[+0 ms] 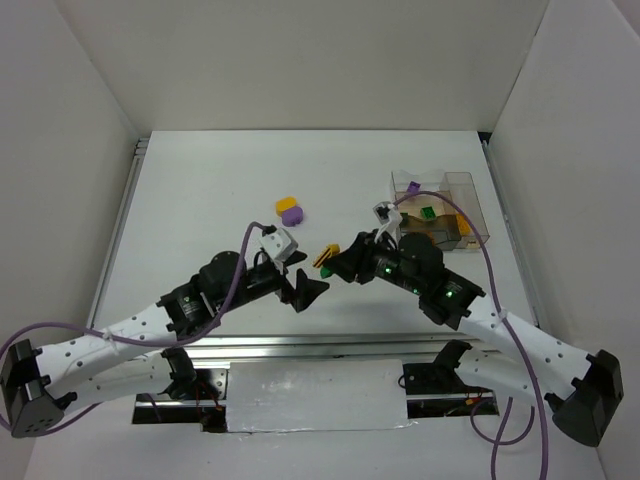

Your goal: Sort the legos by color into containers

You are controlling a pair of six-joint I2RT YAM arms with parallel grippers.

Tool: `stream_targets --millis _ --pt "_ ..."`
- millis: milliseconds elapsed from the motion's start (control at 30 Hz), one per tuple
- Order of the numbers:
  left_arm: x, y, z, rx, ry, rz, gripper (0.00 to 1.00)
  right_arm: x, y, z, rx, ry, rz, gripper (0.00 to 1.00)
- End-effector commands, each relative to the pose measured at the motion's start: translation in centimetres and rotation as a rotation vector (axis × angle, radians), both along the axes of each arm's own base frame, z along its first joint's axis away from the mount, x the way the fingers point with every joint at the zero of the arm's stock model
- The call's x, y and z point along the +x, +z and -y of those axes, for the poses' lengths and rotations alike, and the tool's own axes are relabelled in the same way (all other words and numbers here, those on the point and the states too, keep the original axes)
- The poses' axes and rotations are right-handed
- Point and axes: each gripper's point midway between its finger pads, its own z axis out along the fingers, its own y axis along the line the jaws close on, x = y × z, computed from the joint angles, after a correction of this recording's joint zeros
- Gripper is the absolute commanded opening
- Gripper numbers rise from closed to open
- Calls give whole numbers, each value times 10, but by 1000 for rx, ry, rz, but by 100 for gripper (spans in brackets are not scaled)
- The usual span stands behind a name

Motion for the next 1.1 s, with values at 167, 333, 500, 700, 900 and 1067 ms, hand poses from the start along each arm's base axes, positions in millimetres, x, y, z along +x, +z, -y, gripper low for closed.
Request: stream_targets --millis 167,333,500,700,900,1067 --pt "-66 81 -5 -180 -274 -7 99 -64 58 11 111 538 417 0" --pt "-89 99 0 -195 -405 -20 95 -112 74 15 177 803 479 0" --pt "-87 84 12 -150 -433 -82 90 -123 76 16 189 851 488 0" --pt "-82 72 21 -122 -429 -139 79 -128 85 15 188 854 509 0" --pt "-75 68 28 -104 -409 -155 48 -120 82 9 168 833 498 0" --pt "-79 72 29 -113 -435 -155 46 -110 80 6 139 777 488 0"
